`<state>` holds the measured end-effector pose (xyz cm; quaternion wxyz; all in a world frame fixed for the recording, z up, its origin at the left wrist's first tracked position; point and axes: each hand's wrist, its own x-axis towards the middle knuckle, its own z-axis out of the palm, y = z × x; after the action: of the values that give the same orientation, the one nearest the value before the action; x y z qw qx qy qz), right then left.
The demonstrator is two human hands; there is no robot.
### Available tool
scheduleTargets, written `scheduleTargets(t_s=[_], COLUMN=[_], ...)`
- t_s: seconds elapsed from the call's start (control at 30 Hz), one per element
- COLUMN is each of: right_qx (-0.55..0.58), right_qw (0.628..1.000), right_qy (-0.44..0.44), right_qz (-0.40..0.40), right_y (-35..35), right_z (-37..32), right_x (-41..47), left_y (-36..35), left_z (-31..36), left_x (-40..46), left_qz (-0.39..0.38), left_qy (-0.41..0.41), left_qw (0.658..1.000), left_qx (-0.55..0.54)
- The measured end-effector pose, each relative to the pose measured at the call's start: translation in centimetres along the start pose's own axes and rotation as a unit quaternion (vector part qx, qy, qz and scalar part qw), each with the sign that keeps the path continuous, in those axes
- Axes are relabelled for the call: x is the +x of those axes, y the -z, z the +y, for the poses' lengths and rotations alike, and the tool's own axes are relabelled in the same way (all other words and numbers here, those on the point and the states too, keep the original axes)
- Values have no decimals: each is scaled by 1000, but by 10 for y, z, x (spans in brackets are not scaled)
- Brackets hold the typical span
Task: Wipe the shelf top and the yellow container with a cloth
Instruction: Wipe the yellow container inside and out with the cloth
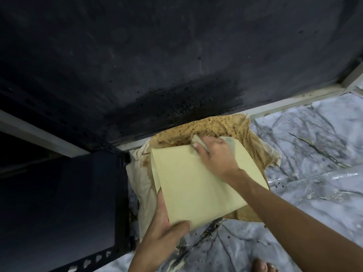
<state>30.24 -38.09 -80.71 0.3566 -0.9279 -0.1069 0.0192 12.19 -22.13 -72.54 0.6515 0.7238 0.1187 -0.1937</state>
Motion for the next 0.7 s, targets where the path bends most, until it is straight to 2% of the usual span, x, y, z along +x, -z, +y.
scheduleTargets(t_s=[0.13, 0.27, 0.43, 0.53, 0.6, 0.7], right_qx=[-19, 15, 33, 10, 11, 56], right_qw=[998, 992, 984, 986, 988, 988], right_qy=[-50, -92, -145, -135, -118, -113], right_qz=[46, 81, 95, 95, 103, 91], right_y=[18, 29, 49, 60, 65, 68], right_z=[40, 63, 95, 105, 102, 85], right_x=[-4, -21, -51, -77, -93, -107], left_y=[0, 0, 4, 12, 27, 50], left_z=[-1, 3, 16, 34, 48, 69], left_x=[2, 5, 8, 28, 58, 103], left_qz=[18, 16, -11, 73, 110, 11], left_qy=[14, 25, 39, 60, 109, 240], left_qw=[1000, 1000, 999, 992, 982, 970], left_qx=[-12, 6, -2, -88, -107, -44])
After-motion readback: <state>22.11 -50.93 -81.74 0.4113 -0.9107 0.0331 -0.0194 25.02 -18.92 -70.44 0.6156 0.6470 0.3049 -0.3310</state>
